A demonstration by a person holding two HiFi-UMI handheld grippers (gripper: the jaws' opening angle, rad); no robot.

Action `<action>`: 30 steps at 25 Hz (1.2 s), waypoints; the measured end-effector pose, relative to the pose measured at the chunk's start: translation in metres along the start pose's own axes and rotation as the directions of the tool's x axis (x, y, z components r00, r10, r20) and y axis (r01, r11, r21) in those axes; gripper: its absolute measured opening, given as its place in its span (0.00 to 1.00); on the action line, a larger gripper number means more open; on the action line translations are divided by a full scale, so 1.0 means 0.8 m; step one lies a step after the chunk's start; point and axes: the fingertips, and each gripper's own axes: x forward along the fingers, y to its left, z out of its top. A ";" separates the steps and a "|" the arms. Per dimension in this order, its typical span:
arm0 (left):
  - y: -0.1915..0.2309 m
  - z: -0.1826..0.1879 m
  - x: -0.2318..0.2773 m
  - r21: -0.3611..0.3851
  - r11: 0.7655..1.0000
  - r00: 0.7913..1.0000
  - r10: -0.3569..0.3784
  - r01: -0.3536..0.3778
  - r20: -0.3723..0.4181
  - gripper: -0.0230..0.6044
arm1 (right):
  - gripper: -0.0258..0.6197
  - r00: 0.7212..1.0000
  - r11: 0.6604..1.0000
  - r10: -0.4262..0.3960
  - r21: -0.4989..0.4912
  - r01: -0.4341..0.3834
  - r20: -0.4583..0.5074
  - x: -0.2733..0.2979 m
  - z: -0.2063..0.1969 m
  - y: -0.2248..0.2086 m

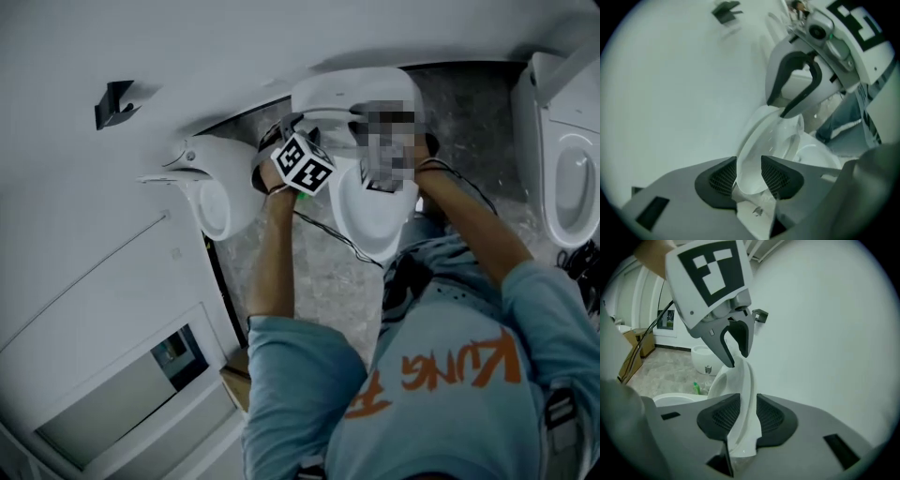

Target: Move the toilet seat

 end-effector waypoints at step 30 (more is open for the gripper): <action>0.086 -0.166 -0.481 -1.000 0.009 0.243 0.970 0.012 0.012 0.04 | 0.04 0.718 0.959 -0.025 0.218 -0.178 0.695 -0.202 0.407 -0.031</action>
